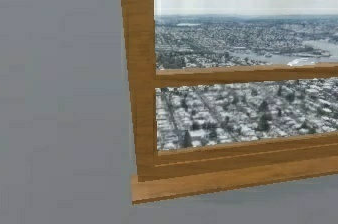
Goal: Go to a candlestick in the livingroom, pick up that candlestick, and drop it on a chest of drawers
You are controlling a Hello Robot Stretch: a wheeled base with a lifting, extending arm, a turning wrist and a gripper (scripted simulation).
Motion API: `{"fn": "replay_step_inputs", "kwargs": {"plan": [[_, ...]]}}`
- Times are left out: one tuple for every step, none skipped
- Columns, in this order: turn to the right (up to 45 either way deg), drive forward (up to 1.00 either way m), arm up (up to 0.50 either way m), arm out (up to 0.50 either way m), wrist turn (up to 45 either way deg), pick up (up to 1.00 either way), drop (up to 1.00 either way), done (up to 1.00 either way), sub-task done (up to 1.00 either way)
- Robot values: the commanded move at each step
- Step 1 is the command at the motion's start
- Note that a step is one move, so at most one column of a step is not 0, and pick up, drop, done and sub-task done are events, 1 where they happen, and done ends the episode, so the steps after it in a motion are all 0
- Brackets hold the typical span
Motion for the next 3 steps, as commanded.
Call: {"fn": "replay_step_inputs", "kwargs": {"plan": [[0.0, 0.0, 0.0, 0.0, -12.0, 0.0, 0.0, 0.0, 0.0], [0.0, 0.0, 0.0, -0.44, 0.0, 0.0, 0.0, 0.0, 0.0], [-45.0, 0.0, 0.0, 0.0, 0.0, 0.0, 0.0, 0.0, 0.0]]}}
